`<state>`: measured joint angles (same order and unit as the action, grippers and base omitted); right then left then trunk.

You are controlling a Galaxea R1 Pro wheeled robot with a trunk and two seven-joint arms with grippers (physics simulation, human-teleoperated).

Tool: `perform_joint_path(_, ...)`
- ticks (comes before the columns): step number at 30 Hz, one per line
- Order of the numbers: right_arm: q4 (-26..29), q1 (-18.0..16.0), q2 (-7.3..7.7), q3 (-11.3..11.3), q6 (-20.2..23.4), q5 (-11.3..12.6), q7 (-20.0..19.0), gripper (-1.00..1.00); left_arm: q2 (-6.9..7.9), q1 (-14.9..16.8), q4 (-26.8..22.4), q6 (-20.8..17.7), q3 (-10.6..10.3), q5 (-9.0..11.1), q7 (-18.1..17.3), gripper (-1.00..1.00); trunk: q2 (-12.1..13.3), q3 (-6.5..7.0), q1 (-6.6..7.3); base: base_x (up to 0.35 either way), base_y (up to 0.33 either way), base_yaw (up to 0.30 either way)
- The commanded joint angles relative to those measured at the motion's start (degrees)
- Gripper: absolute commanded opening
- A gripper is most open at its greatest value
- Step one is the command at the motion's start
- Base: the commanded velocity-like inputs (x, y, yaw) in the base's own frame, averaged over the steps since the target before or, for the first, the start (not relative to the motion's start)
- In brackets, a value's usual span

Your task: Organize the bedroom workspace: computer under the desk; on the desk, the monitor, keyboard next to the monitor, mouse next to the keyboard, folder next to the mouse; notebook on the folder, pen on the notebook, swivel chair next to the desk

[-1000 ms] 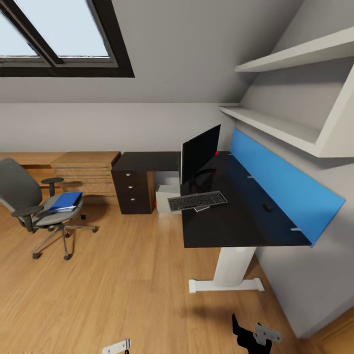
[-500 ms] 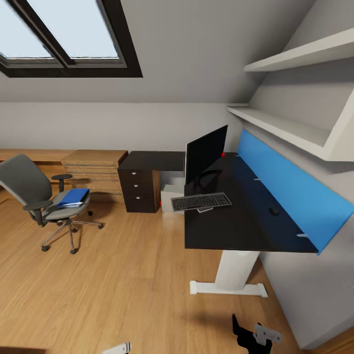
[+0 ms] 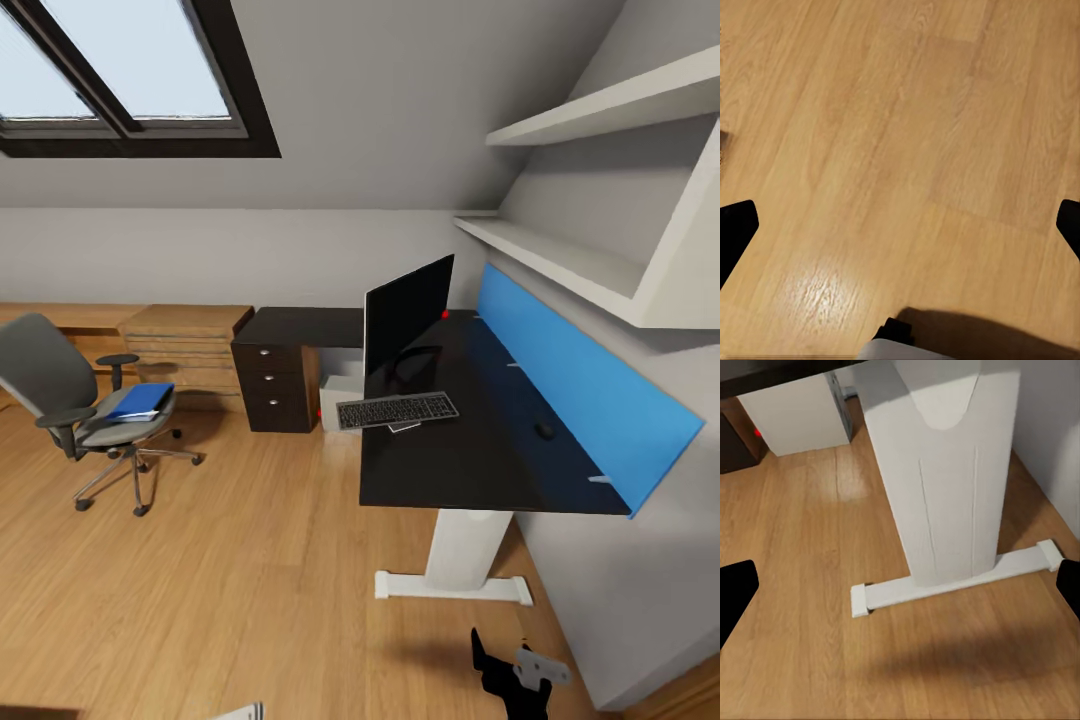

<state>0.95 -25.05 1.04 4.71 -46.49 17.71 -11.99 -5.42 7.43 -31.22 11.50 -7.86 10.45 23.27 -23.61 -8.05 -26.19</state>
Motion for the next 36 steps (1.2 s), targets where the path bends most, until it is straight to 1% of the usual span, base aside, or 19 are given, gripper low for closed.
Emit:
perform_joint_path(1,1.50,-0.06,0.14,0.49,0.84,0.23,-0.57,1.00,0.09,0.05,0.27,0.31,-0.43,0.61,0.39,1.00,-0.11,-0.12,-0.03,0.000,-0.005,0.000)
perform_joint_path(2,2.52,-0.07,0.22,0.52,1.67,0.27,-0.56,1.00,0.12,0.05,0.35,0.32,-0.43,0.61,0.39,1.00,-0.11,-0.12,-0.03,0.000,-0.004,0.000)
perform_joint_path(6,10.40,-0.08,1.02,0.72,9.96,0.34,-0.44,1.00,0.20,0.05,0.60,0.35,-0.41,0.62,0.38,1.00,-0.11,-0.12,-0.03,0.000,-0.002,0.000)
perform_joint_path(7,14.74,-0.05,1.42,0.76,14.68,0.33,-0.13,1.00,0.21,0.06,0.64,0.36,-0.41,0.62,0.38,1.00,-0.11,-0.12,-0.03,0.000,0.000,0.000)
perform_joint_path(8,20.69,-0.01,2.55,0.82,21.63,0.34,1.39,1.00,0.22,0.05,0.67,0.39,-0.40,0.61,0.37,1.00,-0.11,-0.12,-0.03,0.000,0.000,0.000)
perform_joint_path(11,29.59,0.04,4.71,0.88,32.76,0.38,4.82,1.00,0.23,0.06,0.69,0.56,-0.40,0.57,0.40,1.00,-0.11,-0.12,-0.03,0.000,0.000,0.000)
perform_joint_path(12,34.36,0.04,5.84,0.99,39.25,0.37,7.35,1.00,0.23,0.05,0.70,0.84,-0.40,0.56,0.42,1.00,-0.11,-0.12,-0.03,0.000,0.000,0.000)
perform_joint_path(14,37.85,-0.04,6.67,1.14,45.03,0.33,10.32,1.00,0.23,0.06,0.71,1.33,-0.39,0.55,0.47,1.00,-0.11,-0.12,-0.03,0.000,0.000,0.000)
perform_joint_path(15,40.09,-0.30,7.21,1.25,50.23,0.26,14.17,1.00,0.27,0.07,0.71,1.98,-0.36,0.55,0.53,1.00,-0.11,-0.12,-0.03,0.000,0.000,0.000)
perform_joint_path(16,41.50,-1.10,7.56,1.30,54.22,0.22,17.87,1.00,0.29,0.07,0.71,2.52,-0.34,0.54,0.60,1.00,-0.11,-0.12,-0.03,0.000,0.000,0.000)
perform_joint_path(17,42.33,-2.64,7.81,1.34,57.02,0.19,20.87,1.00,0.30,0.08,0.72,2.88,-0.33,0.54,0.64,1.00,-0.11,-0.12,-0.03,0.000,0.000,0.000)
perform_joint_path(19,42.64,-4.52,7.96,1.35,58.86,0.17,22.83,1.00,0.34,0.06,0.72,3.12,-0.33,0.54,0.67,1.00,-0.11,-0.12,-0.03,0.000,0.000,0.000)
perform_joint_path(20,42.18,-6.95,8.07,1.27,60.43,0.13,24.53,1.00,0.38,0.06,0.72,3.32,-0.32,0.56,0.70,1.00,-0.11,-0.12,-0.03,0.019,0.000,0.000)
perform_joint_path(24,40.17,-8.80,8.18,1.04,61.09,-0.03,25.73,1.00,0.45,0.06,0.72,3.46,-0.32,0.58,0.72,1.00,-0.11,-0.12,-0.03,0.112,0.000,0.000)
perform_joint_path(25,38.65,-9.34,8.48,0.97,60.26,-0.86,26.06,1.00,0.48,0.06,0.72,3.50,-0.31,0.57,0.72,1.00,-0.11,-0.12,-0.03,0.269,0.000,0.000)
perform_joint_path(26,38.22,-9.48,8.79,0.97,59.78,-1.60,26.12,1.00,0.52,0.05,0.72,3.51,-0.29,0.56,0.72,1.00,-0.11,-0.12,-0.03,0.288,0.000,0.000)
perform_joint_path(29,37.81,-9.60,9.09,0.97,59.34,-2.68,26.18,1.00,0.58,0.04,0.72,3.54,-0.30,0.55,0.72,1.00,-0.11,-0.12,-0.03,0.299,0.000,0.000)
perform_joint_path(30,37.47,-9.71,9.38,0.93,58.98,-3.84,26.22,1.00,0.77,0.04,0.72,3.56,-0.28,0.55,0.72,1.00,-0.11,-0.12,-0.03,0.317,-0.014,0.000)
perform_joint_path(36,37.32,-9.73,9.48,1.08,58.79,-3.95,26.13,1.00,1.00,0.04,0.72,3.53,-0.23,0.55,0.72,1.00,-0.11,-0.12,-0.03,0.319,-0.074,0.000)
